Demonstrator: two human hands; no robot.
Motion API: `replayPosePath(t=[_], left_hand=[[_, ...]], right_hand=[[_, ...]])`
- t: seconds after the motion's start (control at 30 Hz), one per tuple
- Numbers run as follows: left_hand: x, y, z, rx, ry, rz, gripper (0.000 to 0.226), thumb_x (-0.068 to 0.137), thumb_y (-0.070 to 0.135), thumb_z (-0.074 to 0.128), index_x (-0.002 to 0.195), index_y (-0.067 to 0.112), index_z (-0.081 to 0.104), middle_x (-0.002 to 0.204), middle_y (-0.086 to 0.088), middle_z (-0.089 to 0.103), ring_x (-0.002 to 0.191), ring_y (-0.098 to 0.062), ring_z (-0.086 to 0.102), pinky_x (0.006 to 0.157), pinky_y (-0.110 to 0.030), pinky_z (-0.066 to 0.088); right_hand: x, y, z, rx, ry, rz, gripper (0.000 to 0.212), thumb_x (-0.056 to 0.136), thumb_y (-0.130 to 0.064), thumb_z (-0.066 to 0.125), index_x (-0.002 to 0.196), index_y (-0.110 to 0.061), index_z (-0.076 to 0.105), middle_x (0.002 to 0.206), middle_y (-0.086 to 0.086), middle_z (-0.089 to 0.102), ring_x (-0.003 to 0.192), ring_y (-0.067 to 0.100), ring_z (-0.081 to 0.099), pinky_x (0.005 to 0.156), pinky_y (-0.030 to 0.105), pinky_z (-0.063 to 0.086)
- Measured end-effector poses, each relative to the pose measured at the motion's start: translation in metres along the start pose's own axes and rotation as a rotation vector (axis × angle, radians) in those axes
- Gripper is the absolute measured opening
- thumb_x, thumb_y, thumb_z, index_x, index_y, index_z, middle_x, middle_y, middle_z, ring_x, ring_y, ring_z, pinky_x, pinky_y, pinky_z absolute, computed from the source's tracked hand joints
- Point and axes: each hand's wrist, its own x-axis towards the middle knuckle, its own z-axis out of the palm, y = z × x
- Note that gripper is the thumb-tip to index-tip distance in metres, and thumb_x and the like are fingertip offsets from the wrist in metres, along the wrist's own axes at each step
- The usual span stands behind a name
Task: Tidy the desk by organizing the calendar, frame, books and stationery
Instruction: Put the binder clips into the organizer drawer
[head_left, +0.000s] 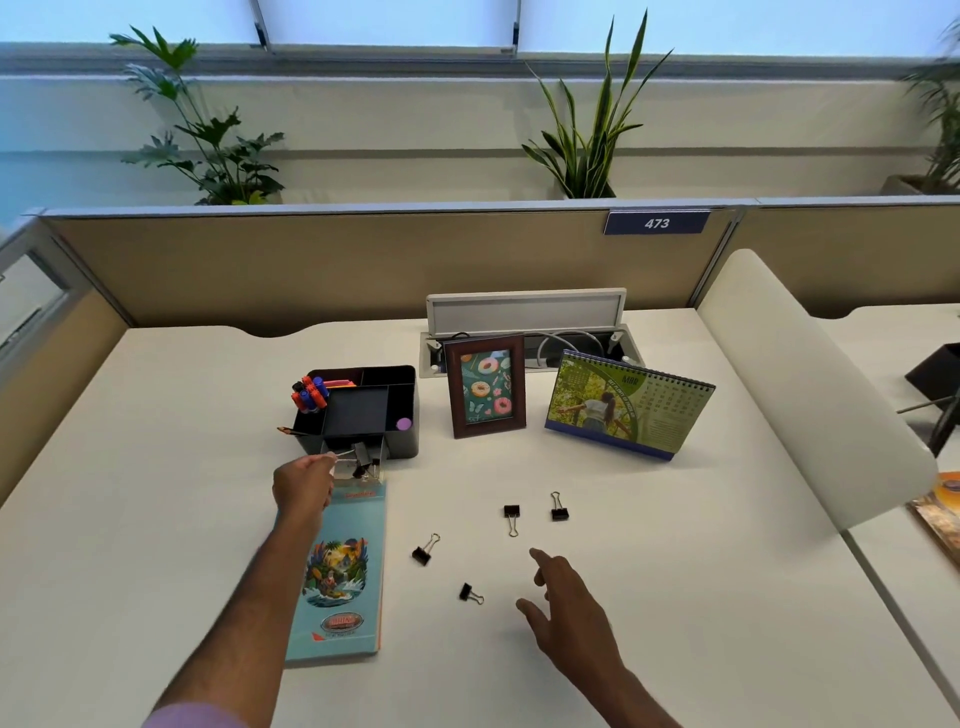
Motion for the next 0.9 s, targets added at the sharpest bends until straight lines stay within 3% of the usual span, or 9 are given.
replayPosePath(t=[0.2, 0.47, 0.7, 0.9], left_hand=[[0.023, -0.004, 0.004, 0.068, -0.005, -0.053, 0.025, 0.09, 0.021, 0.069, 0.102, -0.001, 0.07, 0.065, -0.01, 0.059, 0.048, -0.02, 0.046, 0.048, -0.025, 0.038], [0.017, -0.009, 0.002, 0.115, -0.042, -0.015, 0.026, 0.097, 0.025, 0.057, 0.108, 0.004, 0.069, 0.066, -0.012, 0.063, 0.055, -0.021, 0.051, 0.051, -0.026, 0.04], [-0.011, -0.01, -0.006, 0.074, -0.043, 0.069, 0.029, 0.099, 0.024, 0.056, 0.123, 0.009, 0.065, 0.064, -0.012, 0.058, 0.051, -0.017, 0.045, 0.047, -0.025, 0.035], [-0.045, -0.015, -0.003, 0.02, -0.044, 0.119, 0.03, 0.099, 0.025, 0.058, 0.127, 0.015, 0.063, 0.073, -0.011, 0.06, 0.054, -0.017, 0.048, 0.037, -0.02, 0.038]], right_hand=[[-0.001, 0.008, 0.001, -0.005, -0.002, 0.022, 0.06, 0.089, -0.042, 0.06, 0.144, -0.032, 0.036, 0.109, -0.018, 0.048, 0.099, 0.004, 0.055, 0.071, 0.02, 0.046], [0.013, 0.014, 0.008, -0.002, -0.01, 0.058, 0.06, 0.088, -0.04, 0.063, 0.142, -0.03, 0.038, 0.107, -0.017, 0.049, 0.095, 0.004, 0.054, 0.07, 0.022, 0.047], [0.062, 0.032, 0.002, -0.08, 0.051, 0.154, 0.047, 0.089, -0.026, 0.063, 0.134, -0.018, 0.05, 0.122, 0.001, 0.053, 0.112, 0.021, 0.055, 0.079, 0.036, 0.052], [0.096, 0.03, -0.014, -0.165, 0.063, 0.255, 0.039, 0.091, -0.029, 0.06, 0.127, -0.019, 0.052, 0.117, 0.005, 0.049, 0.107, 0.025, 0.052, 0.076, 0.038, 0.05]])
